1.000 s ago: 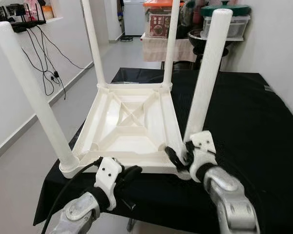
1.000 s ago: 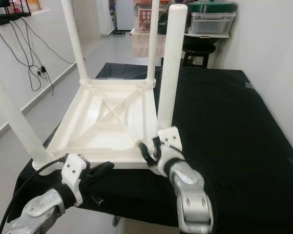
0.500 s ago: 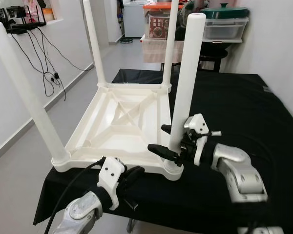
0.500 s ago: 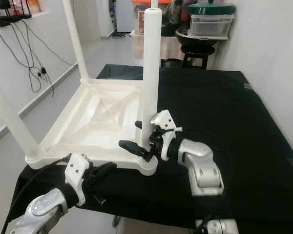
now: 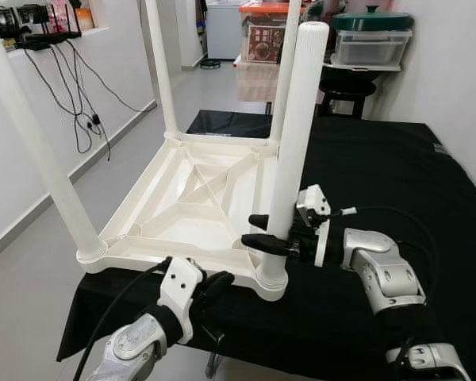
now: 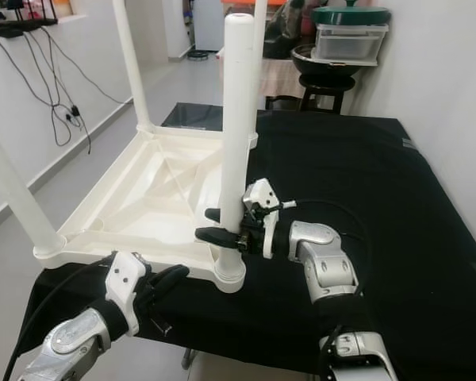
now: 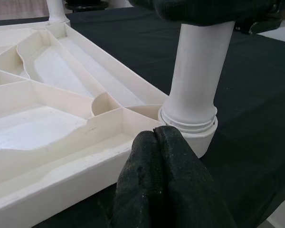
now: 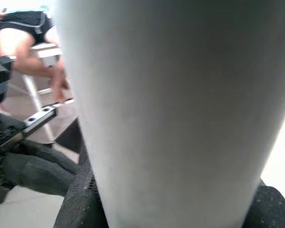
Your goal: Building children table
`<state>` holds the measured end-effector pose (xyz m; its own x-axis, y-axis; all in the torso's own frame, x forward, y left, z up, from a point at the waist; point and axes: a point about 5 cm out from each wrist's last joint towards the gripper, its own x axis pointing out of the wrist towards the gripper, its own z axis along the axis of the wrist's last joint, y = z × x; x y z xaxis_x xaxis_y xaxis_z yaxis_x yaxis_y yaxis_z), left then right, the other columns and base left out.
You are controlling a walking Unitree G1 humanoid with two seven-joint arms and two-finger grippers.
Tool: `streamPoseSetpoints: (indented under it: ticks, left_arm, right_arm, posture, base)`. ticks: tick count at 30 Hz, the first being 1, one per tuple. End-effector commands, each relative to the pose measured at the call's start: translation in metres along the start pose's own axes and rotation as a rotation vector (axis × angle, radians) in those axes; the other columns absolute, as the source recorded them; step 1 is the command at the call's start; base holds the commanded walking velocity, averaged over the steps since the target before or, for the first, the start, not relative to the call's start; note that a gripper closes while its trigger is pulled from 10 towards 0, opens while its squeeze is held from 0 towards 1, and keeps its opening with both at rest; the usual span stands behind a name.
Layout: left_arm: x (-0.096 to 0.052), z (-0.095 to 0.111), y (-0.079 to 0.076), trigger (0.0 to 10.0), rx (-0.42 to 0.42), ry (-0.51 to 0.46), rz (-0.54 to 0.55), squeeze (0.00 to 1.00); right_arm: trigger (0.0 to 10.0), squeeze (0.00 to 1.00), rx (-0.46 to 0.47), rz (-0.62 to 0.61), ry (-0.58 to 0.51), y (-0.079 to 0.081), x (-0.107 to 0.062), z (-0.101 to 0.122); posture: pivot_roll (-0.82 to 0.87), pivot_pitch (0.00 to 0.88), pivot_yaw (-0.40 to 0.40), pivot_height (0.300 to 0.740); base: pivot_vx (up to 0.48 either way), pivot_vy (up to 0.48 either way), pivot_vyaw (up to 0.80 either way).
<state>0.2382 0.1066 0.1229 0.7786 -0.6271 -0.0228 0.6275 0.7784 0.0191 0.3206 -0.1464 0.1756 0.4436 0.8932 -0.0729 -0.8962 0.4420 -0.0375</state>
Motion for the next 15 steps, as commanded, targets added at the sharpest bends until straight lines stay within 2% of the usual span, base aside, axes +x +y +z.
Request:
streamPoseSetpoints:
  ticks: [1, 2, 4, 5, 6, 7, 8, 9, 10, 13, 15]
  left_arm:
    - [-0.002, -0.001, -0.002, 10.0, -0.005, 0.001, -0.005, 0.00]
    - [-0.003, 0.000, -0.002, 10.0, -0.005, 0.000, -0.004, 0.00]
    - [-0.004, 0.000, -0.001, 10.0, -0.005, 0.000, -0.004, 0.00]
    - [-0.004, 0.000, -0.001, 10.0, -0.005, -0.001, -0.003, 0.00]
    - [-0.005, 0.001, 0.000, 10.0, -0.005, -0.001, -0.002, 0.00]
    - [-0.005, 0.001, 0.000, 10.0, -0.005, -0.001, -0.002, 0.00]
    - [-0.005, 0.001, 0.001, 10.0, -0.004, 0.000, -0.002, 0.00]
    - [-0.006, 0.001, 0.001, 10.0, -0.003, 0.000, -0.001, 0.00]
    - [-0.006, 0.001, 0.002, 10.0, -0.002, 0.002, 0.000, 0.00]
    - [-0.005, 0.000, 0.002, 10.0, -0.006, 0.004, -0.006, 0.00]
    - [-0.004, 0.000, 0.003, 10.0, -0.009, 0.006, -0.020, 0.00]
  right_arm:
    - [0.0, 0.00, 0.049, -0.152, 0.009, 0.003, -0.001, -0.006]
    - [0.0, 0.00, 0.080, -0.236, 0.020, 0.007, 0.000, -0.010]
    - [0.0, 0.00, 0.110, -0.313, 0.032, 0.011, 0.001, -0.014]
    - [0.0, 0.00, 0.118, -0.763, 0.087, 0.002, -0.007, -0.022]
    - [0.0, 0.00, 0.127, -1.109, 0.143, 0.000, -0.020, -0.028]
    - [0.0, 0.00, 0.127, -1.109, 0.143, 0.000, -0.020, -0.028]
    - [0.0, 0.00, 0.128, -1.120, 0.186, 0.021, -0.014, -0.038]
    - [0.0, 0.00, 0.131, -1.069, 0.199, 0.036, -0.006, -0.042]
    - [0.0, 0.00, 0.129, -0.959, 0.160, 0.038, 0.000, -0.038]
    - [0.0, 0.00, 0.111, -0.899, 0.126, 0.031, 0.000, -0.031]
    - [0.0, 0.00, 0.114, -0.831, 0.134, 0.039, 0.010, -0.031]
  posture:
    - [-0.02, 0.000, -0.039, 0.740]
    - [-0.02, 0.000, -0.043, 0.740]
    - [-0.02, 0.000, -0.043, 0.740]
    - [-0.03, 0.000, -0.042, 0.740]
    - [-0.03, 0.000, -0.042, 0.740]
    - [-0.03, 0.000, -0.042, 0.740]
    - [-0.02, 0.000, -0.036, 0.740]
    - [-0.02, 0.000, -0.036, 0.740]
    - [-0.04, 0.000, -0.014, 0.740]
    - [-0.03, 0.000, -0.029, 0.740]
    - [-0.04, 0.000, -0.028, 0.740]
  base:
    - [0.000, 0.000, 0.00]
    - [0.000, 0.000, 0.00]
    - [0.000, 0.000, 0.00]
    - [0.000, 0.000, 0.00]
    - [0.000, 0.000, 0.00]
    - [0.000, 0.000, 0.00]
    - [0.000, 0.000, 0.00]
    - [0.000, 0.000, 0.00]
    - [0.000, 0.000, 0.00]
    - [0.000, 0.000, 0.00]
    - [0.000, 0.000, 0.00]
